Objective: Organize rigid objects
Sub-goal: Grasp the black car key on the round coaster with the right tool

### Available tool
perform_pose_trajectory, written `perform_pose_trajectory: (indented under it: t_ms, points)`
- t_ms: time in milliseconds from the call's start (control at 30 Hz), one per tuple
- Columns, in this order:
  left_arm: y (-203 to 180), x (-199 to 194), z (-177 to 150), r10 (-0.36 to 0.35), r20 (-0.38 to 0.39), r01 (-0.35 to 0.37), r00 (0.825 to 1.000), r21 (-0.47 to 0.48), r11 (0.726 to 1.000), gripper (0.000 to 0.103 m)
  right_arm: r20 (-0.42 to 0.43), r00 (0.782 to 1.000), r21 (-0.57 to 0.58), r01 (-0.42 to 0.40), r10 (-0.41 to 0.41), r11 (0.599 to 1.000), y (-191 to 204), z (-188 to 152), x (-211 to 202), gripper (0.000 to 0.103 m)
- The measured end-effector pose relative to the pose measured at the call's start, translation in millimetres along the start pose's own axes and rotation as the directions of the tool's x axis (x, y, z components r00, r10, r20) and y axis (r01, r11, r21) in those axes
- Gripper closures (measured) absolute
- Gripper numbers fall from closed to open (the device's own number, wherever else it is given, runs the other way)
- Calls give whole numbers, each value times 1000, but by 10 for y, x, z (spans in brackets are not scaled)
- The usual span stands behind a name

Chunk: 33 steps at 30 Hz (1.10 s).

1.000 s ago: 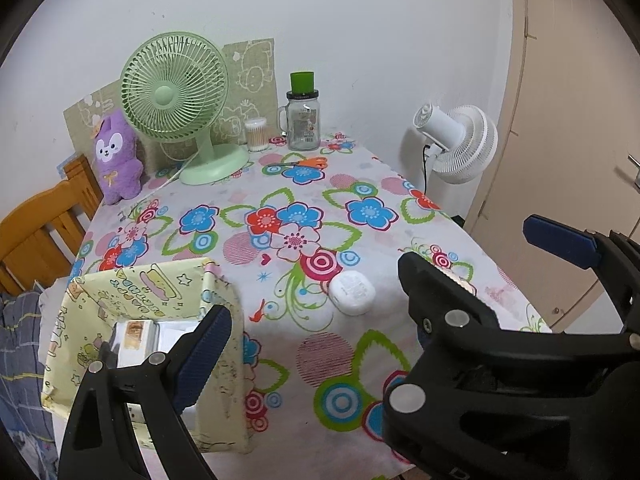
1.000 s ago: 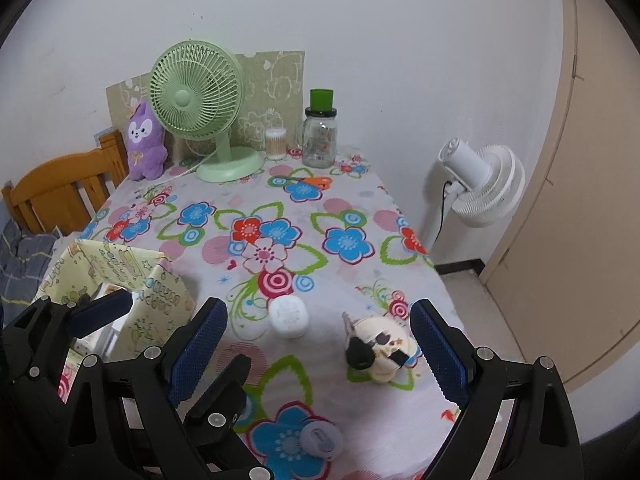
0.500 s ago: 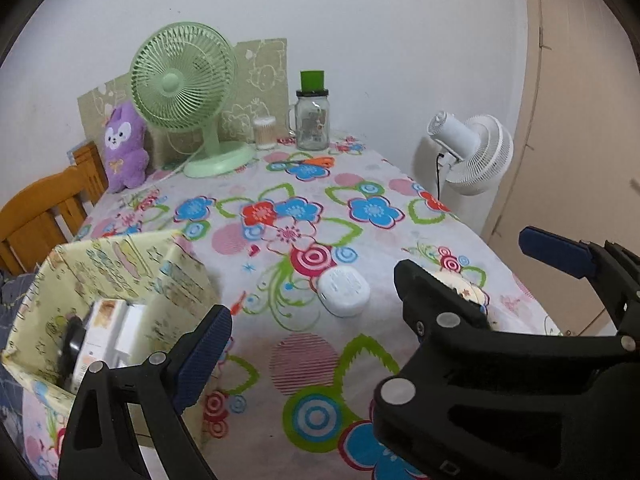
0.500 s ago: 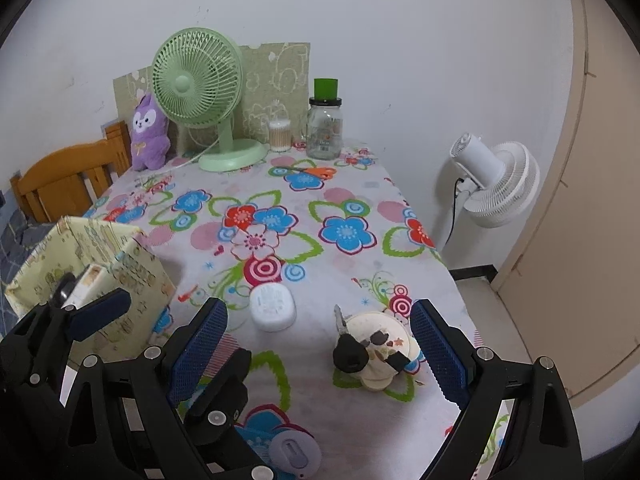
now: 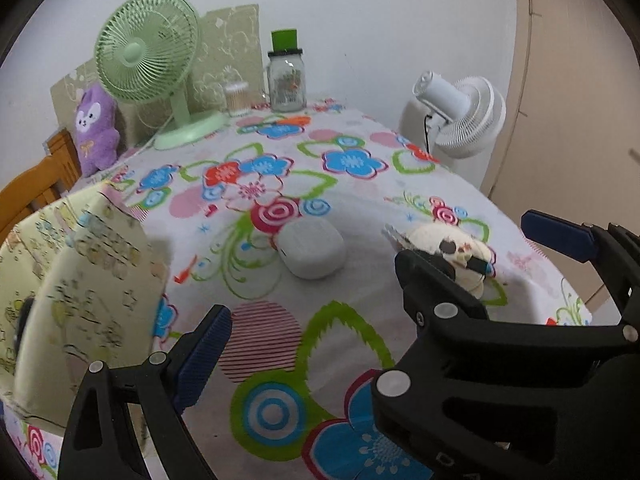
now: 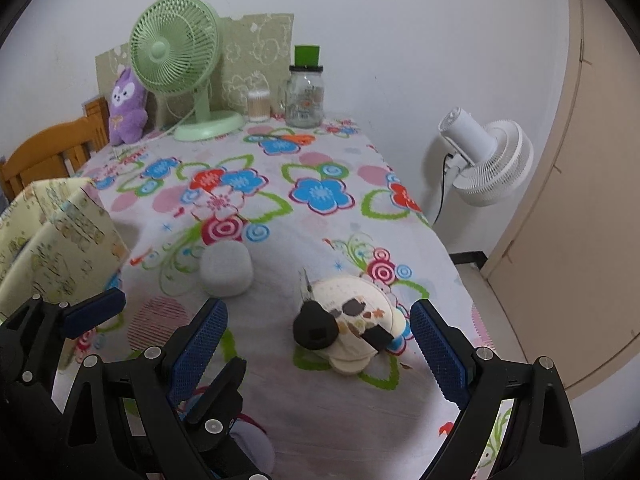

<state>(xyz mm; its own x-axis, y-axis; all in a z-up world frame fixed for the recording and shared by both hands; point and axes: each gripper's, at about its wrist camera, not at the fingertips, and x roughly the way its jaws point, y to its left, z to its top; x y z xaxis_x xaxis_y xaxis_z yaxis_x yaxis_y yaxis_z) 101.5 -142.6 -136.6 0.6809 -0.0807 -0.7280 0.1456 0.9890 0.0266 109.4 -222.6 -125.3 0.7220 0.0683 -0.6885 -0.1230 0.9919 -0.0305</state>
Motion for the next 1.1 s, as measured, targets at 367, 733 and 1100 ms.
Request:
perform_pose_trajectory:
  t_ms: [367,733,1100]
  points:
    - [-16,319,-34,-2,-76,2,997,0,1000,12,-74,997,-3,-12,11,1000,-47,-82,316,24]
    - [7,328,-25,-22,-70,22,997,9,1000,12,-119,992,7,-38,38,999,-15,-66,495,53]
    - [-16,345,16,-28,-79,31,996,36,999,16,-124,992,-16,-27,25,1000,-37,-46,497,68]
